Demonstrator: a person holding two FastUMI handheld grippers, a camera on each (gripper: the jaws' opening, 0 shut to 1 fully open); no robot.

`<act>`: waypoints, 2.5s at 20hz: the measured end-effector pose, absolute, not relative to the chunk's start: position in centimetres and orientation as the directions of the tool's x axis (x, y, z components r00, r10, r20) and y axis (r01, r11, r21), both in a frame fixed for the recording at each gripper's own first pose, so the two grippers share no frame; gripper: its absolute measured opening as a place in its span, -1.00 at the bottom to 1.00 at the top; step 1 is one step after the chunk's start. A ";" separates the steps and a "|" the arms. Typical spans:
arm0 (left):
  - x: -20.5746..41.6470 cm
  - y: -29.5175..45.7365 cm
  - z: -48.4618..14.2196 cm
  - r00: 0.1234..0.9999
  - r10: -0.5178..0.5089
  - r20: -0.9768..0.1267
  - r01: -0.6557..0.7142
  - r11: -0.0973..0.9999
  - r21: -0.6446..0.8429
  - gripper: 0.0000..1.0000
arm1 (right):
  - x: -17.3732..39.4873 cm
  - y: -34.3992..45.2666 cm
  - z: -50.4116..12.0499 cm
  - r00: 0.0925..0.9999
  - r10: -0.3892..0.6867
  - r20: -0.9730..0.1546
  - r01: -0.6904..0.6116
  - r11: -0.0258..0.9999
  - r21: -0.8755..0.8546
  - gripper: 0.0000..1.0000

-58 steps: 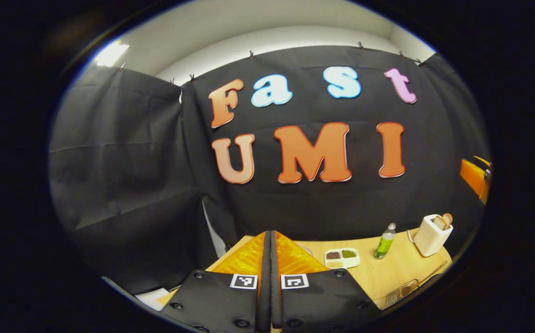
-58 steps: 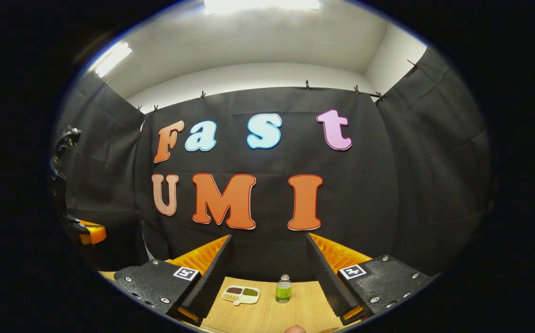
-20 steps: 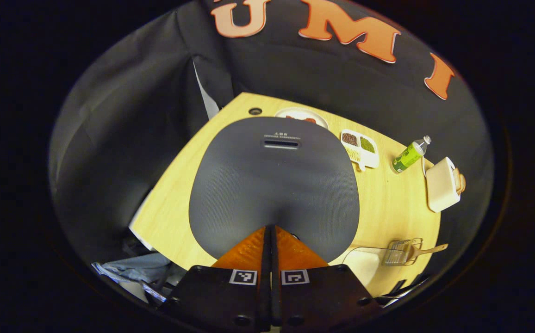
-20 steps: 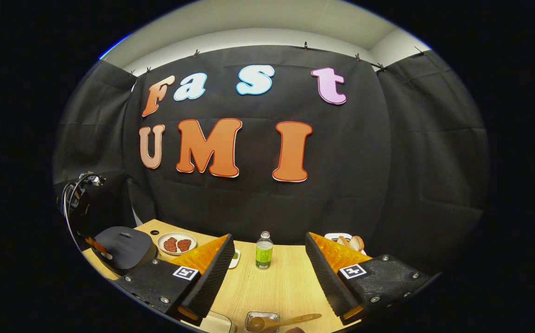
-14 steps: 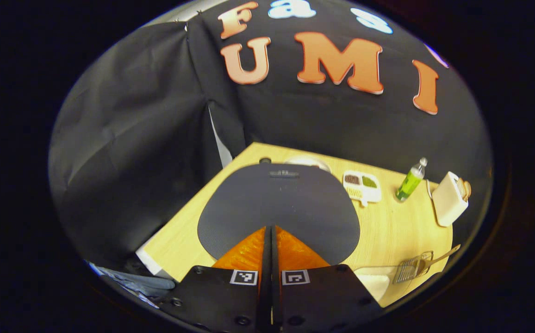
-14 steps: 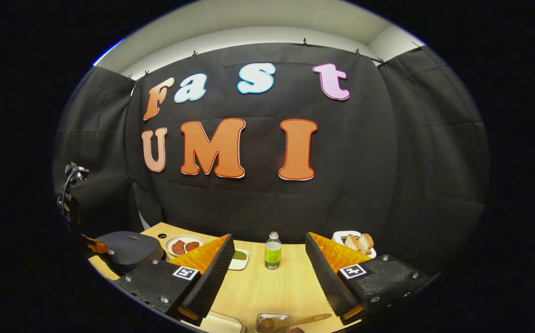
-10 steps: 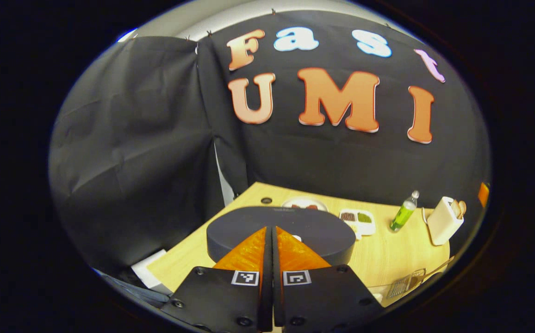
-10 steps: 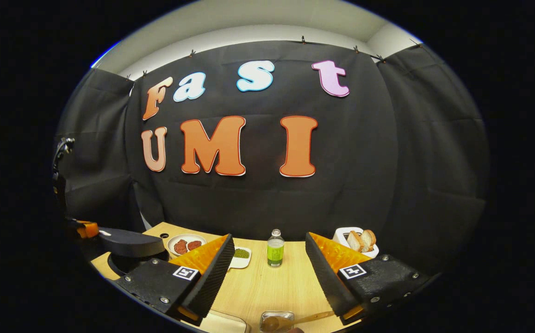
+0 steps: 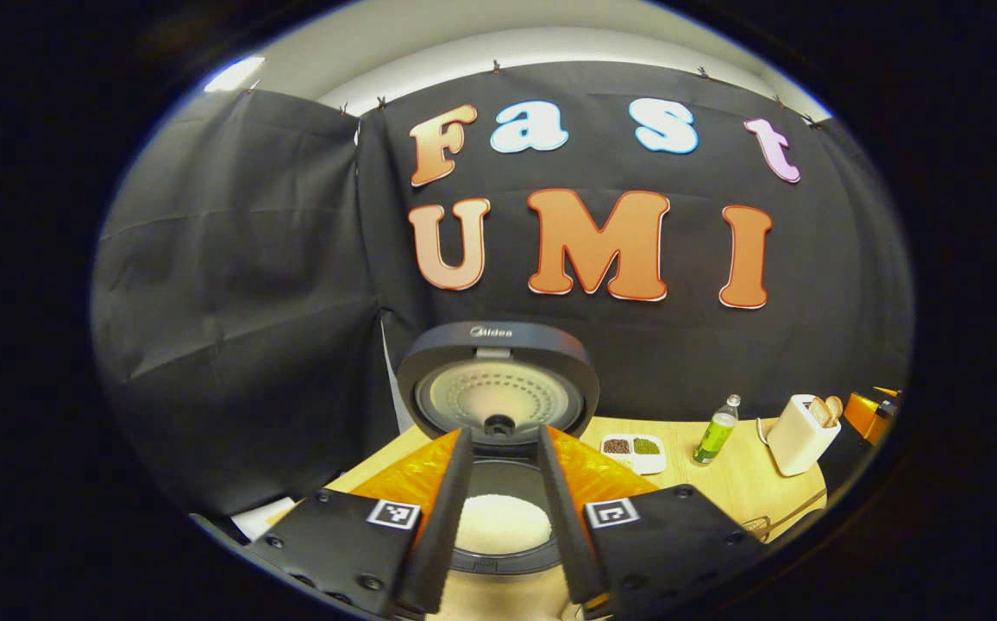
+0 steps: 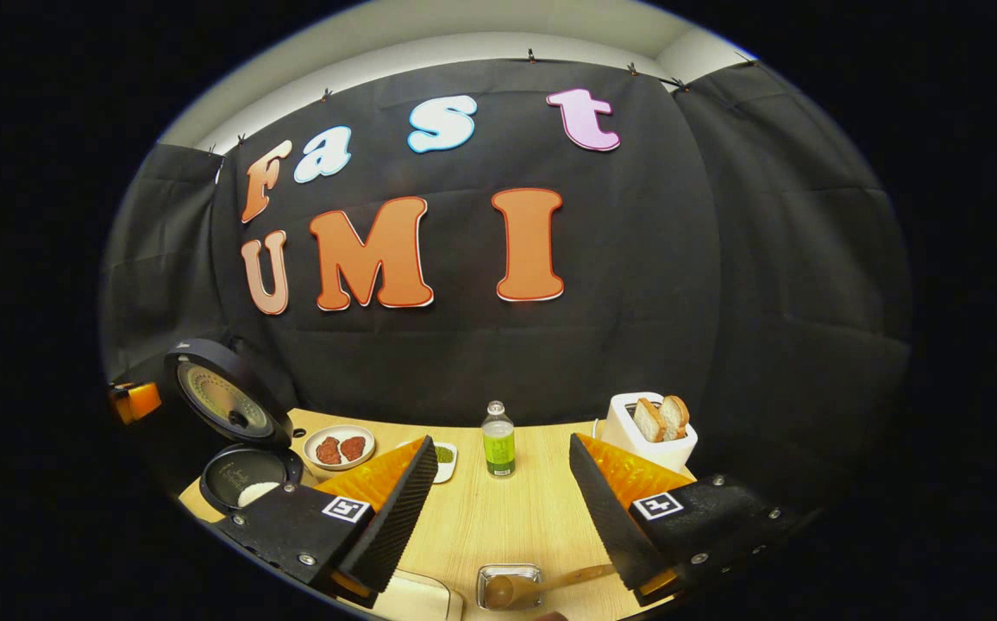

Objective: Close the left gripper, press the button to open the rice cooker; take a wooden spoon from the chopstick holder with the right hand, scoop a spoonful of rice and pour it into the rice cooker, then put the wooden spoon back into the chopstick holder.

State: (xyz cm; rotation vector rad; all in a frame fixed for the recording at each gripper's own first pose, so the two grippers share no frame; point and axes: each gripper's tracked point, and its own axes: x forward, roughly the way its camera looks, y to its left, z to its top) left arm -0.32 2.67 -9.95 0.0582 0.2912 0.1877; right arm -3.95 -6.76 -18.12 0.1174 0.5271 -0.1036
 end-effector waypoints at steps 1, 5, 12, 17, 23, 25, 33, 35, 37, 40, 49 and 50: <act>-0.4 2.2 -9.5 0.946 0.186 -0.265 -0.162 0.981 0.109 0.27 | -4.2 -7.0 -18.6 0.853 -0.065 -0.518 0.132 0.987 0.093 0.91; -0.4 0.1 -8.4 0.964 0.160 -0.212 -0.126 0.979 0.163 0.65 | -5.7 -7.6 -21.2 0.818 -0.055 -0.573 0.153 0.980 0.124 0.89; -0.9 -1.6 -7.7 0.974 0.142 -0.176 -0.108 0.976 0.191 0.87 | -8.8 -8.5 -27.6 0.735 -0.051 -0.676 0.194 0.971 0.137 0.89; -1.7 -1.8 -8.1 0.972 0.146 -0.185 -0.107 0.973 0.205 0.96 | -10.3 -10.1 -30.6 0.721 -0.092 -0.687 0.271 0.949 0.157 0.88; -1.3 -3.0 -6.9 0.980 0.110 -0.163 -0.068 0.968 0.242 0.80 | -11.5 -11.8 -33.2 0.691 -0.144 -0.708 0.390 0.899 0.198 0.87; -1.2 -3.4 -6.7 0.982 0.096 -0.161 -0.052 0.965 0.257 0.80 | -11.6 -12.2 -33.3 0.691 -0.163 -0.705 0.427 0.879 0.215 0.88; -1.5 -3.1 -6.9 0.983 0.090 -0.160 -0.046 0.965 0.259 0.80 | -13.7 -7.9 -36.5 0.614 -0.068 -0.786 0.475 0.827 0.300 0.51; -1.8 -2.8 -7.3 0.981 0.092 -0.170 -0.048 0.967 0.250 0.80 | -13.5 -7.3 -37.0 0.616 -0.071 -0.785 0.463 0.838 0.288 0.19; -2.0 -2.6 -7.6 0.979 0.094 -0.179 -0.046 0.966 0.256 0.80 | -12.9 -7.7 -37.7 0.602 -0.092 -0.793 0.480 0.835 0.267 -0.12; -2.4 -2.1 -7.6 0.979 0.096 -0.178 -0.043 0.959 0.280 0.80 | -12.7 -7.9 -38.6 0.574 -0.106 -0.812 0.514 0.819 0.256 -0.65; -3.3 -0.1 -7.9 0.979 0.122 -0.165 -0.073 0.958 0.279 0.80 | -13.3 -7.0 -37.4 0.493 -0.129 -0.860 0.465 0.875 0.135 -0.72; -3.4 0.1 -8.1 0.979 0.126 -0.162 -0.078 0.958 0.274 0.80 | -12.8 -7.0 -36.8 0.505 -0.135 -0.853 0.453 0.882 0.128 -0.72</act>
